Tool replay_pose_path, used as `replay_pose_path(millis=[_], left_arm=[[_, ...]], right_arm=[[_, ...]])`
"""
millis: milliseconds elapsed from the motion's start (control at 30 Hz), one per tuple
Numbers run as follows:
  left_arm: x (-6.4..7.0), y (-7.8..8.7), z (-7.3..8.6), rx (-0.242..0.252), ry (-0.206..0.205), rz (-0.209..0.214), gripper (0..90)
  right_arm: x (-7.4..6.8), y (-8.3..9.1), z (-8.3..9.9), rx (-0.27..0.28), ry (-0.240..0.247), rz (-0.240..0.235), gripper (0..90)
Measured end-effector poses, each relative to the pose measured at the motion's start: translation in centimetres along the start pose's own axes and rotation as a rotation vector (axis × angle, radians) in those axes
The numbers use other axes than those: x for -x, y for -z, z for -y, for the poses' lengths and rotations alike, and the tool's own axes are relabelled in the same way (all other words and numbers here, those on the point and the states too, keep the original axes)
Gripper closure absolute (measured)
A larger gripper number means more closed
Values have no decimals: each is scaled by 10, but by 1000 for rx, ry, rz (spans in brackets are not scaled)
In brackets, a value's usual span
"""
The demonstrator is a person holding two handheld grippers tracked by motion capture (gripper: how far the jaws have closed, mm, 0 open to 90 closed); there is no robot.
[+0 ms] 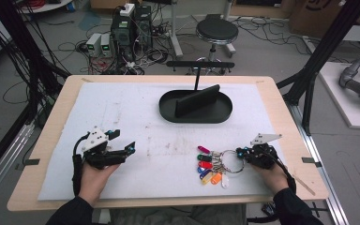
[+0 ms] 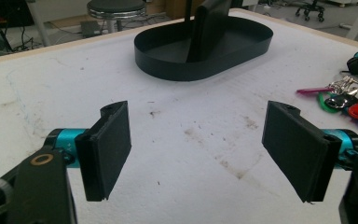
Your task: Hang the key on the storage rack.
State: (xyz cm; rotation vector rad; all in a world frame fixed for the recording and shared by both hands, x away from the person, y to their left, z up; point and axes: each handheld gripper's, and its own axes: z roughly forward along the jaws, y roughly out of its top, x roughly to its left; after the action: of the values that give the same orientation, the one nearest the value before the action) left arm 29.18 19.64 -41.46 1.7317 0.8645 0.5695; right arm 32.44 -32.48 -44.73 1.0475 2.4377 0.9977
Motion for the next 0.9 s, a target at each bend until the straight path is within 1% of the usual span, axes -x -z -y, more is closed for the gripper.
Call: replay_pose_path(millis=[33,100,133,167,200,233,267,300,433,467,500,533,567,600,633,667,733,767,800,833,900], left_arm=[[0,0,0,1,0,0,237],[0,1,0,1,0,2,237],[-1,1,0,0,1,1,237],[-1,1,0,0,1,-2,237],[-1,2,1,-1,3,-2,237],[-1,2,1,1,3,-3,237],[-1,3,1,-1,4,-2,237],[-1,3,1,-1,4,-2,237],[-1,5,2,0,3,-4,237],[-1,5,2,1,5,-7,237],[-2,6,2,1,3,-6,237],[-2,6,2,0,5,-8,237],[-3,6,3,2,12,-9,237],[-4,6,3,1,13,-8,237],[-4,6,3,1,13,-8,237],[-4,6,3,1,15,-8,237],[-4,4,2,2,12,-3,237],[-3,3,2,2,14,-1,237],[-2,1,1,-2,6,4,237],[-2,1,1,-2,6,4,237],[0,0,1,-4,4,11,237]], right_arm=[[0,1,-1,10,-14,7,874],[1,2,-1,21,-17,6,874],[2,5,-2,49,-29,7,900],[2,5,-2,49,-29,7,900],[3,8,-3,88,-52,7,900],[3,8,-3,88,-52,7,900],[5,8,-3,101,-63,4,900],[5,7,-3,93,-71,0,900],[6,5,-3,72,-65,-6,900],[5,4,-3,63,-67,-7,886],[4,4,-3,49,-71,-2,852],[3,3,-3,37,-70,5,792],[2,2,-2,20,-74,5,787],[0,1,-1,-14,-67,12,787],[0,1,-1,-14,-67,12,787],[-2,1,0,-23,-60,28,793],[-3,0,0,-23,-60,34,799],[-4,0,1,-22,-50,47,810],[-6,0,2,-16,-27,59,840],[-6,0,2,-16,-27,59,840],[-6,0,2,-15,-34,58,878]])
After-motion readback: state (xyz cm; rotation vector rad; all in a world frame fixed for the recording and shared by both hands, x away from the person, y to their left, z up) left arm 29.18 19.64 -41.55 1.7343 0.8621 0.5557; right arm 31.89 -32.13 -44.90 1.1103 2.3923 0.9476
